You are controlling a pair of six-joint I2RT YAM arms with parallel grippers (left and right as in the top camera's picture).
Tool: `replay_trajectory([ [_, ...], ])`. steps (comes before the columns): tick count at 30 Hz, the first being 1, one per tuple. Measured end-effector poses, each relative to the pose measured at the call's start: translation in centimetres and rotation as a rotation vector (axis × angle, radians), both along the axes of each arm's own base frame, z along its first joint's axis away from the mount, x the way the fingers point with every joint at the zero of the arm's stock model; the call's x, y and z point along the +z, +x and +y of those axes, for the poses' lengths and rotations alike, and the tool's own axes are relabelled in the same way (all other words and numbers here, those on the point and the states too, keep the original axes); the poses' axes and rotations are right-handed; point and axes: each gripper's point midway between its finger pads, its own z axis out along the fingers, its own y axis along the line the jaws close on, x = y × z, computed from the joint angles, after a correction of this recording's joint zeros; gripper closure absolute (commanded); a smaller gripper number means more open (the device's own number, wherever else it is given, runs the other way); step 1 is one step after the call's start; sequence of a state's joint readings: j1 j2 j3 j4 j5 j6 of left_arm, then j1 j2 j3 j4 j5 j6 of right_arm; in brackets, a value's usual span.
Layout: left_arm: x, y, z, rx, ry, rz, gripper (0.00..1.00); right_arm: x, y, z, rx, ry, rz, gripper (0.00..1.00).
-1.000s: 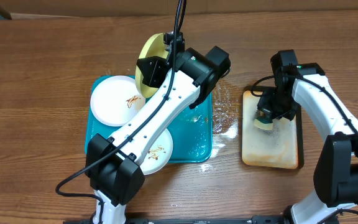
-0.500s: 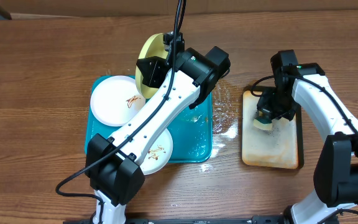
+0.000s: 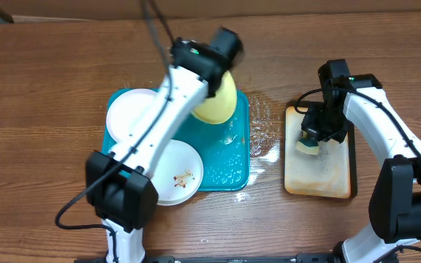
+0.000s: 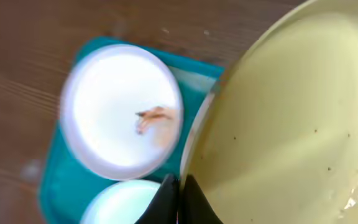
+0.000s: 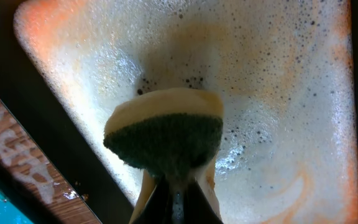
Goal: Clean dirty plates on tray and stack at the side
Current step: 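Lift the yellow plate with the left gripper and carry it left, then release the yellow plate on the table and move left gripper toward white plate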
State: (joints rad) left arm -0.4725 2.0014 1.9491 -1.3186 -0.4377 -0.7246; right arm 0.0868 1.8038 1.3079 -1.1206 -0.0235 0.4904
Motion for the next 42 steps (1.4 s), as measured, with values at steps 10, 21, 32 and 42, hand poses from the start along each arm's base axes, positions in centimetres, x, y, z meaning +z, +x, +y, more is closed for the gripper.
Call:
replay_trajectory([
  [10,-0.9,2.1,12.9,0.280,-0.418,0.083,0.95,0.0,-0.3,0.3,0.000,0.020,0.014,0.96],
  [21,-0.4,-2.1,32.5,0.641,-0.556,-0.069,0.96,0.0,-0.7,0.6,-0.004,0.038,0.029,0.96],
  [32,-10.9,-13.0,41.4,0.995,-0.699,-0.094,0.96,0.1,-1.5,0.6,0.016,0.036,0.061,0.96],
  [42,-12.2,-12.7,41.5,0.968,-0.690,-0.120,0.88,0.1,-1.9,0.5,0.021,0.035,0.075,0.96],
])
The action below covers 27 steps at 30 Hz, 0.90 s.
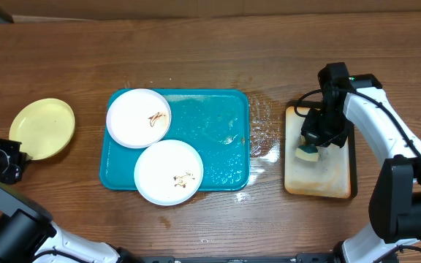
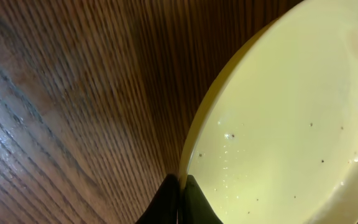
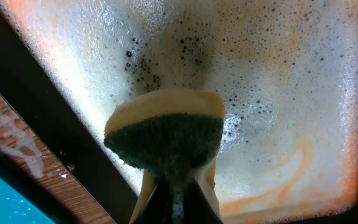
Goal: Clean dirty plates on tray and stack at the side
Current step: 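Release the yellow plate on the table and move left gripper toward white plate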
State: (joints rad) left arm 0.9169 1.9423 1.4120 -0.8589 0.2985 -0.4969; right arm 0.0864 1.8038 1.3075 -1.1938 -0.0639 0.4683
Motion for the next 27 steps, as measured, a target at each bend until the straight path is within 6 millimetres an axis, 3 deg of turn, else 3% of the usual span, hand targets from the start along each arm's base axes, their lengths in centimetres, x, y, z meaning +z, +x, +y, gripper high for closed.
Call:
replay_trajectory([
  [2,-0.1,0.1,-0.2,-0.007,-0.001,0.005,0.86,0.0,0.0,0.0,0.000,0.000,0.001,0.96],
  [10,-1.2,-0.4,-1.1,-0.015,-0.017,0.027,0.51,0.0,-0.2,0.0,0.019,0.001,0.007,0.96],
  [14,-1.2,0.0,-1.8,-0.032,-0.025,0.033,0.44,0.0,-0.1,0.0,0.024,0.001,0.003,0.96],
  [22,-0.2,4.8,-7.8,-0.226,-0.009,0.021,0.36,0.0,-0.1,0.0,0.025,0.001,0.001,0.96],
  [24,1.6,6.8,-10.7,-0.309,0.022,-0.014,0.32,0.0,0.0,0.0,0.025,0.001,0.000,0.96],
  [27,3.8,8.4,-14.2,-0.390,0.042,-0.049,0.34,0.0,0.0,0.0,0.025,0.001,-0.003,0.96],
])
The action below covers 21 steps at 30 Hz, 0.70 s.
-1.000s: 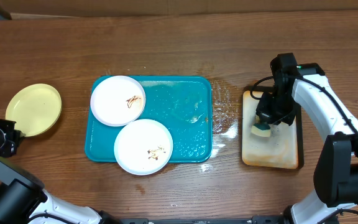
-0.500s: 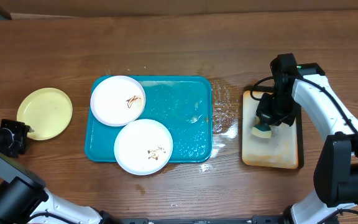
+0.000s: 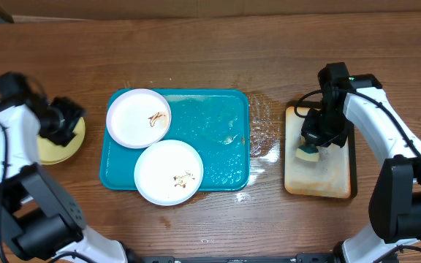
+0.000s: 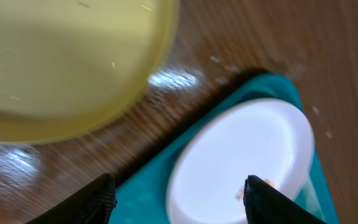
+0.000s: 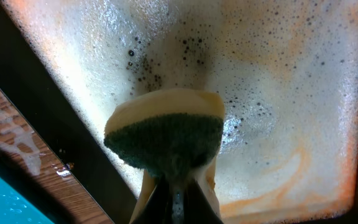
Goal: Clean dirty plates on tray and stack at the side
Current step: 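Release the yellow plate on the table and move left gripper toward white plate, then grip the rim of the upper white plate with the left gripper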
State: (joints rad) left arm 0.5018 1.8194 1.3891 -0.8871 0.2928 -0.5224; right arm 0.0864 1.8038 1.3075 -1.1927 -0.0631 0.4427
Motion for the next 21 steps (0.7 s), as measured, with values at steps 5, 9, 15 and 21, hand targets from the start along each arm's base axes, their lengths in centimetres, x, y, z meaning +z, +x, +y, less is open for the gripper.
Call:
replay_trajectory([
  [5,0.6,0.9,-5.0,-0.101,-0.021,0.021,0.51,0.0,0.1,0.0,0.012,0.001,-0.004,0.96],
  [9,-0.4,1.2,-7.0,-0.133,-0.038,0.052,0.47,0.0,0.0,0.0,0.020,0.002,-0.003,0.96],
  [15,-4.1,-0.8,-8.2,-0.117,-0.070,0.137,0.43,0.0,-0.1,0.0,0.025,0.002,0.002,0.96],
  [21,-5.2,-2.1,-8.3,-0.108,-0.070,0.181,0.42,0.0,-0.1,0.0,0.025,0.002,0.001,0.96],
])
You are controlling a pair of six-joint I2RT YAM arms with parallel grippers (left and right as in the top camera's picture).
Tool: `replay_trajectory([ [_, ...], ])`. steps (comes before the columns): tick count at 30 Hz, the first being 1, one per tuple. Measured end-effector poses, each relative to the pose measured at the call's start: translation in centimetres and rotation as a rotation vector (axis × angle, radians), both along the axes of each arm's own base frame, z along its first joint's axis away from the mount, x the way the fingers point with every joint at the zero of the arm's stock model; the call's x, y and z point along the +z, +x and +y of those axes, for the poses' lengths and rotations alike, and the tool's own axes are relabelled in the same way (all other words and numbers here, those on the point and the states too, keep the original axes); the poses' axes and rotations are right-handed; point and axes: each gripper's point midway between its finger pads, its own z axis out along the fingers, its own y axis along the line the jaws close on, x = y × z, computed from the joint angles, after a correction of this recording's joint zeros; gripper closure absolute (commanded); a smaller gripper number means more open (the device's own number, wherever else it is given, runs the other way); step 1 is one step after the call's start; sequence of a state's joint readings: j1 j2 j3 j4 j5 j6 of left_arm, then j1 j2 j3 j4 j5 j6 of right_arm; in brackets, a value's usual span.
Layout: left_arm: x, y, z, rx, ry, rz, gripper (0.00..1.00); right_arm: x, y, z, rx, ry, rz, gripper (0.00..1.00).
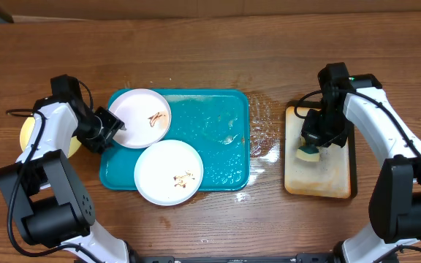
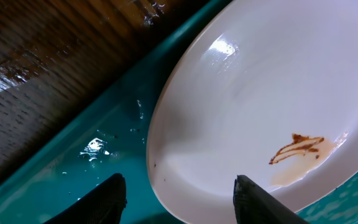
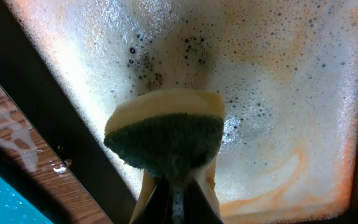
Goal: Clean dirty plates on tray and stack at the side
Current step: 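Grip the rim of the upper white plate with the left gripper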
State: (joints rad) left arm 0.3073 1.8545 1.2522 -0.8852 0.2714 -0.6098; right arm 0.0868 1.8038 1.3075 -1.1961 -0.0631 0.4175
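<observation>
Two white plates smeared with brown sauce lie on the wet teal tray, one at its back left and one at its front. My left gripper is open, its fingers either side of the back plate's left rim; the smear on that plate shows close up. A yellow plate lies on the table at the far left, mostly hidden by my left arm. My right gripper is shut on a yellow-green sponge, also seen from overhead.
A foamy, soapy tan tray with a dark rim sits at the right under the sponge. Water is splashed on the wood between the two trays.
My left gripper, still open, has moved right from beside the yellow plate to the tray's left edge, around the back white plate's rim. The right arm and sponge have not moved.
My left gripper first held the yellow plate above the tray. Then the plate was on the table at the far left with the gripper still on its rim. Then it was open, apart from the plate, and now it is at the back white plate. The right gripper held the sponge throughout.
</observation>
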Motion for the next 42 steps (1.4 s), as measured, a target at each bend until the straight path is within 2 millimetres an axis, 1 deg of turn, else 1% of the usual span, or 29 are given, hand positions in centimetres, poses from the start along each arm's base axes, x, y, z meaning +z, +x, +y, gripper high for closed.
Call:
replay_trajectory([
  [7,-0.4,-0.2,0.5,0.041,0.025,0.018,0.44,0.0,0.0,0.0,0.001,0.000,0.001,0.96],
  [9,-1.0,-0.4,0.6,0.053,0.034,0.019,0.47,0.0,0.0,0.0,0.007,0.001,0.000,0.96],
  [12,-2.3,-1.1,0.5,0.072,0.038,0.028,0.60,0.0,0.0,0.0,0.014,0.001,0.000,0.96],
  [13,-2.7,-1.3,0.5,0.078,0.038,0.031,0.65,0.0,0.0,0.0,0.016,0.001,0.000,0.96],
  [15,-3.0,-1.3,0.6,0.080,0.042,0.029,0.96,0.0,0.0,0.0,0.020,0.002,0.000,0.96],
  [18,-3.0,-0.7,0.8,0.091,0.048,0.004,0.96,0.0,-0.1,0.0,0.024,0.002,0.001,0.96],
  [22,-2.9,-0.3,0.8,0.089,0.052,-0.013,0.96,0.0,-0.2,0.0,0.026,0.002,0.006,0.96],
  [27,-2.8,0.8,0.9,0.052,0.078,-0.059,0.96,0.0,-0.2,0.0,0.025,0.002,0.006,0.96],
  [30,-2.7,1.5,0.5,0.007,0.102,-0.088,0.96,0.0,-0.2,0.0,0.026,0.001,0.006,0.96],
  [32,-2.7,1.8,-0.2,-0.036,0.122,-0.098,0.96,0.0,-0.2,0.0,0.026,0.002,0.006,0.96],
  [37,-2.1,2.9,-2.7,-0.175,0.171,-0.125,0.96,0.0,0.1,0.0,0.027,0.003,-0.005,0.96],
  [39,-1.5,3.7,-3.8,-0.225,0.191,-0.148,0.96,0.0,0.1,0.0,0.026,0.003,-0.007,0.96],
  [42,0.1,5.6,-5.3,-0.281,0.220,-0.202,0.96,0.0,0.1,0.0,0.033,0.003,-0.009,0.96],
])
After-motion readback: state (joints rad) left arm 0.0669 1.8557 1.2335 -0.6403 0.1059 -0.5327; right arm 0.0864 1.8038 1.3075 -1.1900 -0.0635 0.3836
